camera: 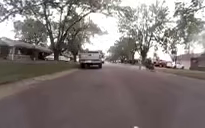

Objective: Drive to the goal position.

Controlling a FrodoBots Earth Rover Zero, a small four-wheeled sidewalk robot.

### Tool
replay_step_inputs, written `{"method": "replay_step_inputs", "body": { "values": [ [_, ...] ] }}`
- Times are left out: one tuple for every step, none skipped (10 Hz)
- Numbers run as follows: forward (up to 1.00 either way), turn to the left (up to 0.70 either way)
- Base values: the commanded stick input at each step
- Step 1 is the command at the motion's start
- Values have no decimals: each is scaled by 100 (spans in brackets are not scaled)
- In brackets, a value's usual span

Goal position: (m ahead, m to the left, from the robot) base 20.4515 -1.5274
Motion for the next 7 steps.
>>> {"method": "replay_step_inputs", "body": {
  "values": [
    [70,-4],
    [70,-4],
    [70,-4],
    [70,-4],
    [70,-4],
    [70,-4],
    [70,-5]
  ]
}}
